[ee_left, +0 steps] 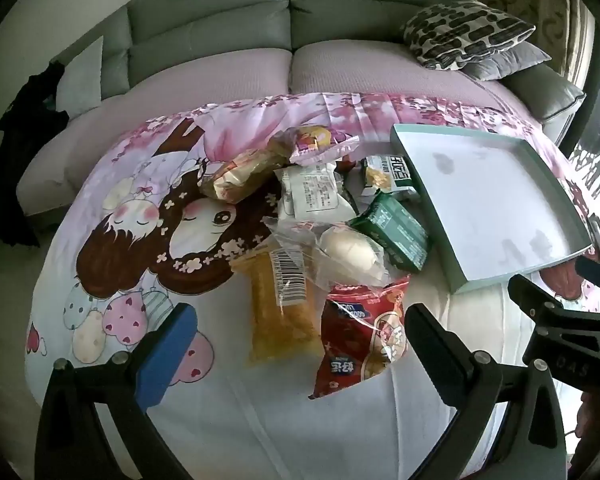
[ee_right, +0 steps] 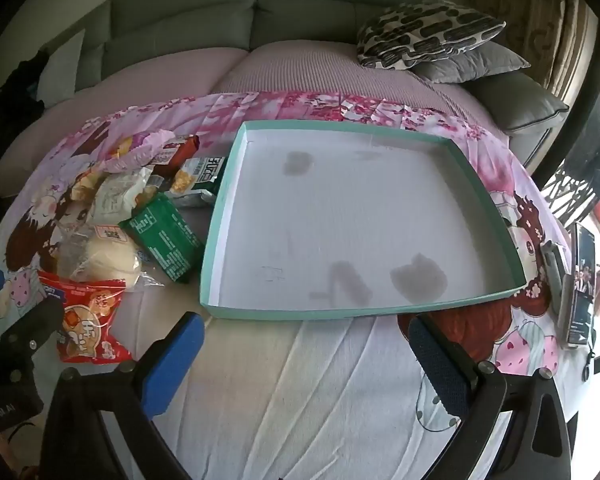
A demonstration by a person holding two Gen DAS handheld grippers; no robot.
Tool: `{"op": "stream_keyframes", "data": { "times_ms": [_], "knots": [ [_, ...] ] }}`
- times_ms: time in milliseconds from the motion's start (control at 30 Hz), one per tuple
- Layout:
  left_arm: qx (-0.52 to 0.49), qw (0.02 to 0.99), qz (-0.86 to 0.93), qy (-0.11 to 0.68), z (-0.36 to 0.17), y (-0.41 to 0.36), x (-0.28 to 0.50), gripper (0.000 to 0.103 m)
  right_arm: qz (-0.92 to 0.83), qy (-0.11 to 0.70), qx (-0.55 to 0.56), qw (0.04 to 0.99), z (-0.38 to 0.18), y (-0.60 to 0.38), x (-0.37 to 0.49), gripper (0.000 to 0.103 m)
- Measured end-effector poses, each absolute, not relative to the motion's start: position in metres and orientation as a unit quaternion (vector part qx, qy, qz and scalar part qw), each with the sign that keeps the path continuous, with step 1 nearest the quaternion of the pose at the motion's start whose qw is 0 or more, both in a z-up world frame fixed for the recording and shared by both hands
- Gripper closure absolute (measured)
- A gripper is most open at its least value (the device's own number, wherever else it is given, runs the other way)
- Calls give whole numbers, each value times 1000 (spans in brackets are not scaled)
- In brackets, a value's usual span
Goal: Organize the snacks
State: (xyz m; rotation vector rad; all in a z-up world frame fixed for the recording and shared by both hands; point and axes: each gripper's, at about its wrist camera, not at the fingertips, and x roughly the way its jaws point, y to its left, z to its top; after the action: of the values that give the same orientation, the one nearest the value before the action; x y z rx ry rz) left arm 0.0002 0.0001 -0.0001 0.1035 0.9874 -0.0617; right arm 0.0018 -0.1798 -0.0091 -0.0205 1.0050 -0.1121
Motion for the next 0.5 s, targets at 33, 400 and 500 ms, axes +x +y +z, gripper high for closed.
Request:
{"op": "stream_keyframes", "data": {
  "times_ms": [33,400,500],
  "knots": [
    [50,879,-31,473,0,0,0,0,-54,482,-11,874,-10,-180,2,0],
    [51,882,-33,467,2,7,0,0,-55,484,-12,873,-16,-179,4,0],
    [51,883,-30,465,3,5,-2,0,-56,484,-13,873,-14,-179,3,0]
  ]
}}
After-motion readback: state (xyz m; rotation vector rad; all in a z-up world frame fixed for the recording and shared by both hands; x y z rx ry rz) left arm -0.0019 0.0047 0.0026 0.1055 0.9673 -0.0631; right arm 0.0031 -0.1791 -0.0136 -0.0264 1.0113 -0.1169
